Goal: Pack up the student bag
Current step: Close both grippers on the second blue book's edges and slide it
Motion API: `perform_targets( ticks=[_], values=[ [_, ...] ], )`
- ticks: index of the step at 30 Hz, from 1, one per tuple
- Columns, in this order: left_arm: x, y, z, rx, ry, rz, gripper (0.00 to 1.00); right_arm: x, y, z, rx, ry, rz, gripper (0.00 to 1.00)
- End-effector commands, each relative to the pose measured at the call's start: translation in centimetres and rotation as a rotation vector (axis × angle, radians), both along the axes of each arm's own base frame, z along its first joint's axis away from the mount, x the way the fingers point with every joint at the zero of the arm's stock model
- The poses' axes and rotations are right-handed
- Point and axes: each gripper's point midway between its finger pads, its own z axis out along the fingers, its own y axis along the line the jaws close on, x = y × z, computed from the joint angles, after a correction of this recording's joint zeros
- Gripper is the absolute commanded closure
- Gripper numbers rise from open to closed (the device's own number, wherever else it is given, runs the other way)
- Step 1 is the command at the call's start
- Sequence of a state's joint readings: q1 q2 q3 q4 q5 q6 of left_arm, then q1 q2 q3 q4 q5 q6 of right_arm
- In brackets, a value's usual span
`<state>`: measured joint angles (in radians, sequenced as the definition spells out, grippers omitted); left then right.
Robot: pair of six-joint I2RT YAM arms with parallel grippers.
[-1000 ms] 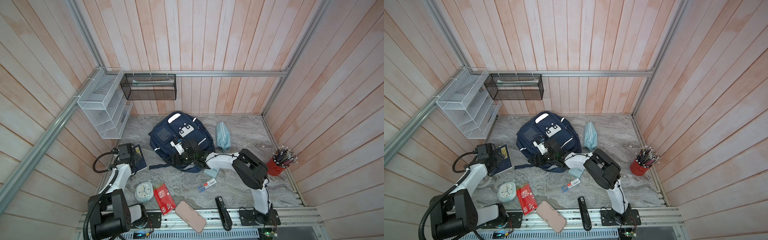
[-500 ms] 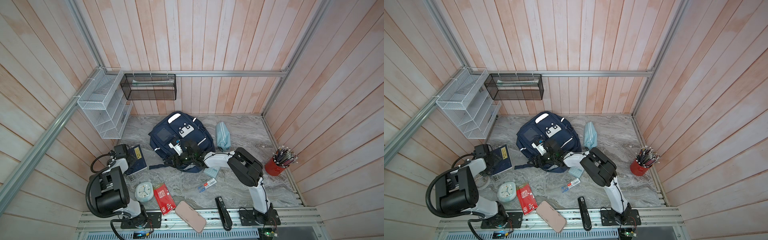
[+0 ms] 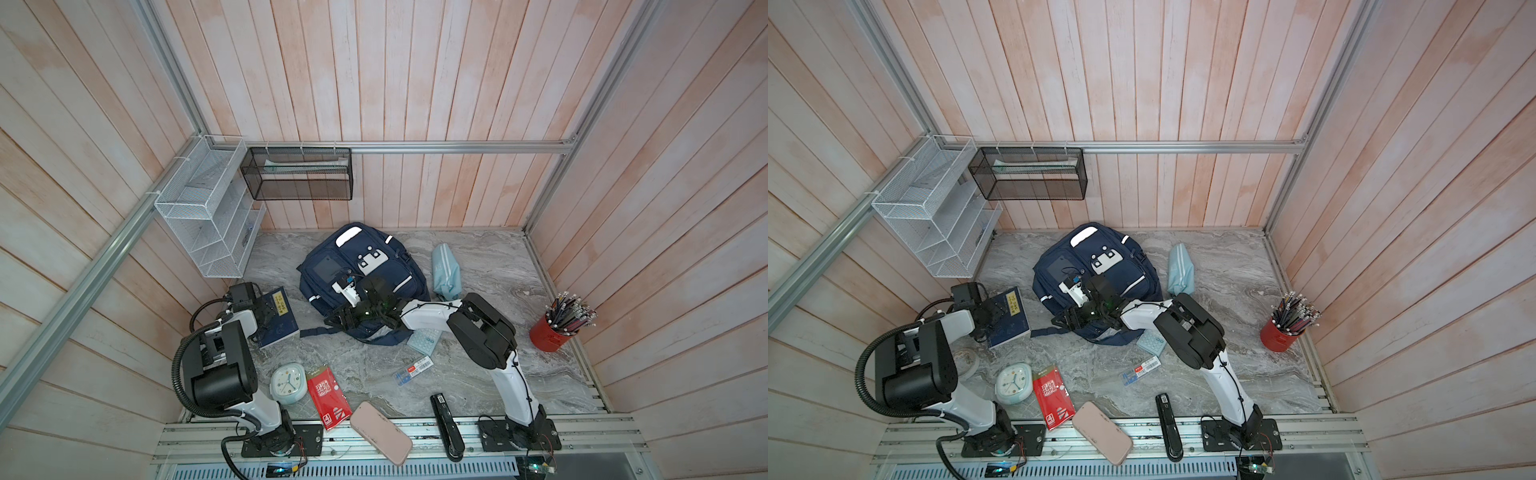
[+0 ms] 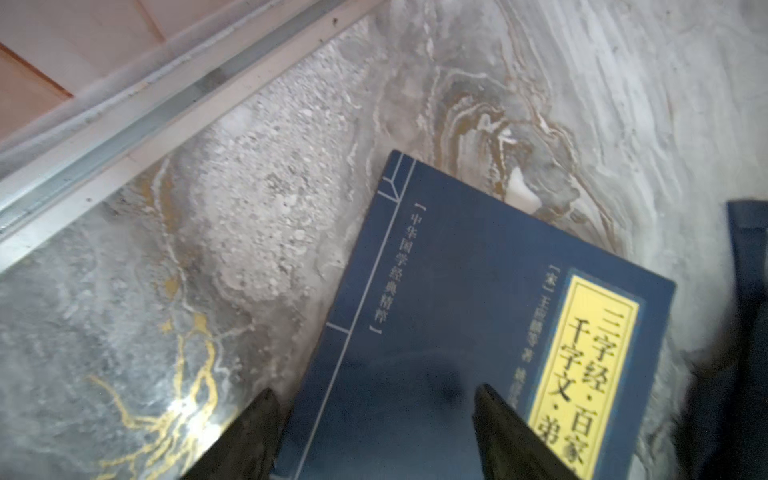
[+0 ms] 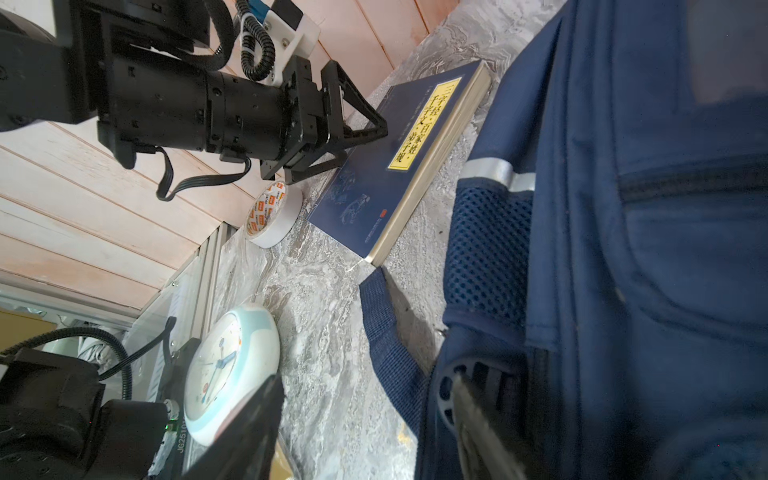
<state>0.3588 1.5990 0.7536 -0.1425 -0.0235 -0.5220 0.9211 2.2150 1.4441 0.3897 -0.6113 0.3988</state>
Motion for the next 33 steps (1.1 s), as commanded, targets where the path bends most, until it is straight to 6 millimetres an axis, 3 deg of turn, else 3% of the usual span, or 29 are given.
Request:
perform_targets(
  ticks=[1, 8, 11, 15, 20, 25, 27, 31, 33],
  values=[
    [-1.7, -2.3, -1.7, -0.100, 0.052, -0.032, 0.26, -1.0, 1.8, -1.5, -0.047, -0.009, 0.011, 0.37],
    [-2.4, -4.3, -2.5, -0.135, 0.059, -0.053, 0.32, -0.8, 5.9, -3.2, -0.085, 0.008, -0.028, 0.46],
    [-2.5, -4.1, -2.6, -0.135, 0.067, -0.045, 0.32, 1.2, 7.5, -5.3, -0.148, 0.013, -0.081, 0.48],
    [-2.3, -4.6, -2.3, -0.163, 0.042, -0.044, 0.32, 6.2, 7.7, -9.3, -0.328, 0.006, -0.297, 0.49],
    [-2.3, -4.0, -1.6, -0.139, 0.036, -0.025, 0.32, 8.3, 7.7, -10.2, -0.348, 0.026, -0.387, 0.47],
    [-2.5, -4.1, -1.7, -0.146, 0.031, -0.019, 0.27, 7.9, 7.6, -11.8, -0.372, 0.070, -0.380, 0.43],
    [-2.6, -4.2, -2.1, -0.158, 0.034, -0.016, 0.26, 6.9, 8.5, -11.6, -0.317, 0.125, -0.312, 0.43],
    [-2.3, -5.7, -2.6, -0.238, -0.008, -0.044, 0.29, 2.8, 11.0, -10.9, -0.174, 0.301, -0.090, 0.57],
    [-2.3, -6.2, -2.8, -0.264, -0.019, -0.052, 0.33, 1.8, 11.4, -10.3, -0.132, 0.350, -0.037, 0.64]
  ],
)
